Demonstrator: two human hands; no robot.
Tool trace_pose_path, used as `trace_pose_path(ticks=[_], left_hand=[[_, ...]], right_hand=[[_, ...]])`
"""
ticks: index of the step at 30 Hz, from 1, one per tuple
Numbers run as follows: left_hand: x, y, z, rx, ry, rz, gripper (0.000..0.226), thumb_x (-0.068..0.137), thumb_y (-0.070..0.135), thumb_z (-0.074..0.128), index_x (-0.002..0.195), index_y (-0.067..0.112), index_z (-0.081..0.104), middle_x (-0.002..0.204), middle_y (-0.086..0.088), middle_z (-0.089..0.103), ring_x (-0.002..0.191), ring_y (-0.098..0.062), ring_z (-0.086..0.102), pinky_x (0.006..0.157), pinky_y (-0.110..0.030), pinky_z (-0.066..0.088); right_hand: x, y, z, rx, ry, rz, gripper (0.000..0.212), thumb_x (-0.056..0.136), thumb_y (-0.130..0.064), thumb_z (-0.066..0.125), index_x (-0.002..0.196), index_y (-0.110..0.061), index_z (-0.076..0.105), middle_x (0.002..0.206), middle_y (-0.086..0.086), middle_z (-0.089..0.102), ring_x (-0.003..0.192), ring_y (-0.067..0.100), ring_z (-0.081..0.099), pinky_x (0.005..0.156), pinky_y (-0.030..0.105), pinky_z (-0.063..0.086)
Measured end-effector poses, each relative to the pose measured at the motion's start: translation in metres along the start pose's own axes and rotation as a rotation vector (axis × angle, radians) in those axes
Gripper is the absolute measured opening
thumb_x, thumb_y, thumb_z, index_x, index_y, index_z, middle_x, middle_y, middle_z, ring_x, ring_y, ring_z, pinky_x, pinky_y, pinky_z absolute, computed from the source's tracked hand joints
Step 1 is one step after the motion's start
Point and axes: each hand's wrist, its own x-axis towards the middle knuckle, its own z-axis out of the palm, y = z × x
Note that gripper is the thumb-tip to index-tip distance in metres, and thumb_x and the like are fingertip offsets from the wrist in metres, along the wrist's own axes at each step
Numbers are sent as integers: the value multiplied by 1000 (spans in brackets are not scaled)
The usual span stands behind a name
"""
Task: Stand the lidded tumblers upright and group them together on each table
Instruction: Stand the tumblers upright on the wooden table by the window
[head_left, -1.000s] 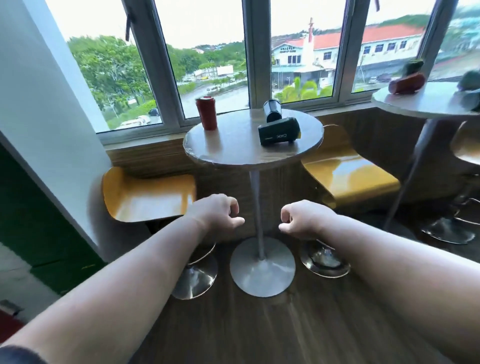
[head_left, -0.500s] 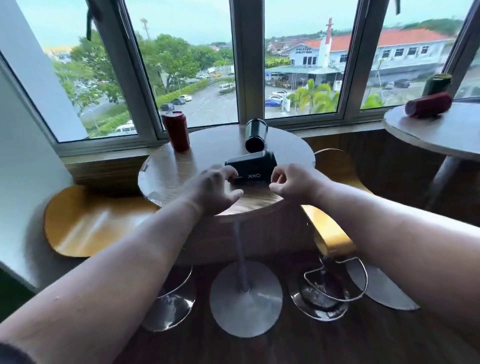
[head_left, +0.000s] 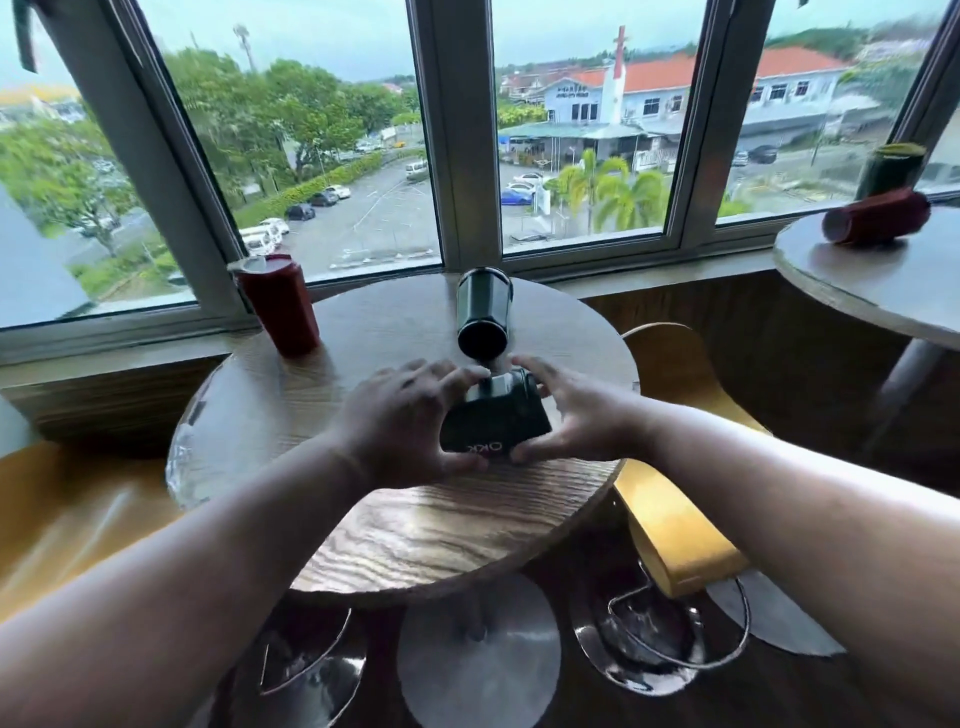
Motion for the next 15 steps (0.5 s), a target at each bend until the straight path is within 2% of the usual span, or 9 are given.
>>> trace_pose_path(ticks=[2, 4, 7, 11, 13, 15], left_hand=[[4, -6, 3, 13, 12, 24, 93, 67, 82, 64, 145, 37, 42, 125, 8, 61, 113, -19, 59, 92, -35, 47], [7, -11, 4, 4, 28, 28, 93, 65, 81, 66, 144, 36, 44, 121, 8, 62, 111, -19, 60, 89, -34, 47], [11, -15, 5, -21, 36, 0, 94, 65, 80, 66, 145, 37, 42, 121, 10, 62, 110, -18, 60, 87, -34, 48], [16, -20, -1, -170, 59, -171, 97, 62, 78, 69, 144, 38, 36, 128, 10, 63, 108, -15, 66, 84, -34, 55], [17, -22, -1, -299, 114, -270, 98, 60, 73, 75, 143, 36, 38, 125, 9, 66, 103, -10, 67, 80, -27, 55], [18, -23, 2, -443, 179, -354, 97, 60, 59, 85, 143, 33, 41, 118, 13, 66, 96, -1, 65, 75, -18, 52]], right_hand=[[12, 8, 1, 70, -13, -30, 107, 68, -42, 87, 152, -31, 23, 145, 1, 47, 134, 16, 43, 112, 29, 35], [22, 14, -1, 87, -13, -82, 100, 64, -44, 87, 146, -33, 30, 134, -4, 54, 123, 11, 51, 108, 37, 44], [39, 15, -12, 56, -48, -162, 94, 65, -43, 86, 142, -35, 32, 125, -6, 56, 113, 9, 55, 101, 34, 49], [67, 1, -36, 57, -42, -288, 99, 54, -63, 77, 139, -34, 36, 119, -10, 56, 105, 5, 57, 95, 27, 50], [84, -7, -46, 47, -35, -350, 96, 54, -66, 78, 135, -36, 38, 114, -13, 55, 102, 2, 57, 92, 24, 49], [100, -16, -53, -5, -16, -417, 97, 52, -72, 74, 135, -38, 37, 118, -11, 53, 105, 8, 54, 94, 26, 47]])
